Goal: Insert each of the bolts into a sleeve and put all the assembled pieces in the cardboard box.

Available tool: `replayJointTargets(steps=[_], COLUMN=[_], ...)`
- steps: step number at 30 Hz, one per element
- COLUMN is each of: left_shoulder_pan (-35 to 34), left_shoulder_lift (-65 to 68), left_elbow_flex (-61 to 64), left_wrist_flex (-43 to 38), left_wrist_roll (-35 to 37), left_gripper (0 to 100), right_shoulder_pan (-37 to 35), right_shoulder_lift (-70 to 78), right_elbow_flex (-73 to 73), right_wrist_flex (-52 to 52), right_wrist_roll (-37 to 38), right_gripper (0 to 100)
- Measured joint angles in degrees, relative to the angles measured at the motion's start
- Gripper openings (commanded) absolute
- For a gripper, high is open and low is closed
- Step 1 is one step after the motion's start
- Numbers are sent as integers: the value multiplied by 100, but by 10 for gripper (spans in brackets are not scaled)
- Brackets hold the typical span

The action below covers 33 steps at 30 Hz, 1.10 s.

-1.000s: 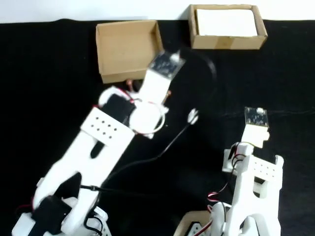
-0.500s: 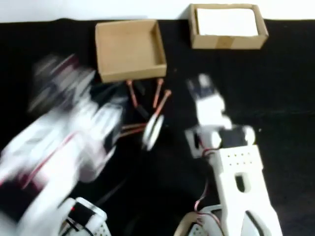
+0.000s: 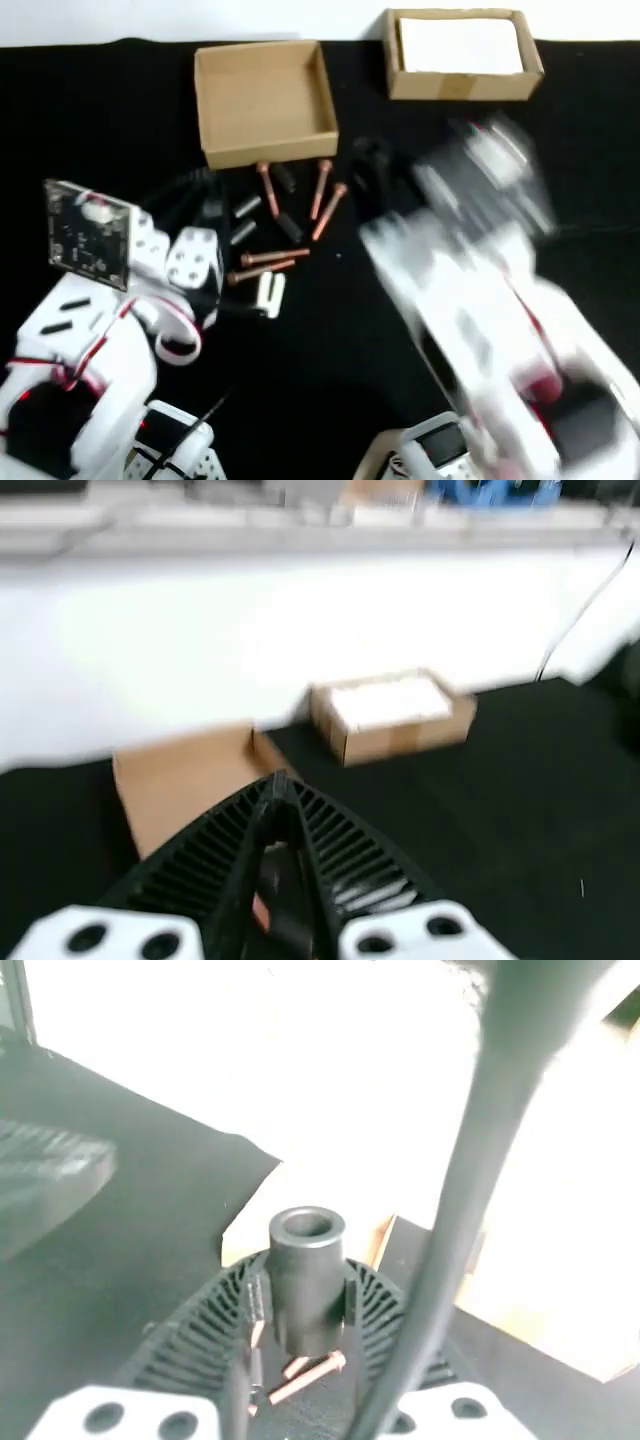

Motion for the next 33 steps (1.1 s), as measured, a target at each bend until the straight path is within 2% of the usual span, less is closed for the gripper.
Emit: replayJointTargets(steps=[4,7,14,18,22,27,30,33], left_shoulder_pan=[290,668,1301,1547,1512,1213,1081,1090], left_shoulder_lift=[18,167,1530,2171,2734,4220,5565,7042], left_elbow_flex=[44,26,-730,-1591,-1873,-2154,-2989,-4352], left_wrist_flex=[-747,-993,-1011,-712,-290,0,378,1160], left_wrist_roll=[325,615,1134,1196,1064,589,545,510], left_gripper=[10,10,10,12,37,86,92,132], right_shoulder_pan=[-9,-9,-9,229,774,2145,2752,2919], right_shoulder_lift=[-949,-1802,-3736,-4308,-4633,-4747,-4747,-4747], right_elbow_flex=[1169,2567,6514,7912,8325,8325,8325,8325], right_wrist_flex=[-9,-404,-2875,-3288,-3341,-3341,-3341,-3341], right_wrist_roll=[-589,-958,-1802,-2171,-2233,-2251,-2268,-2268], right_gripper=[7,7,7,7,7,7,7,7])
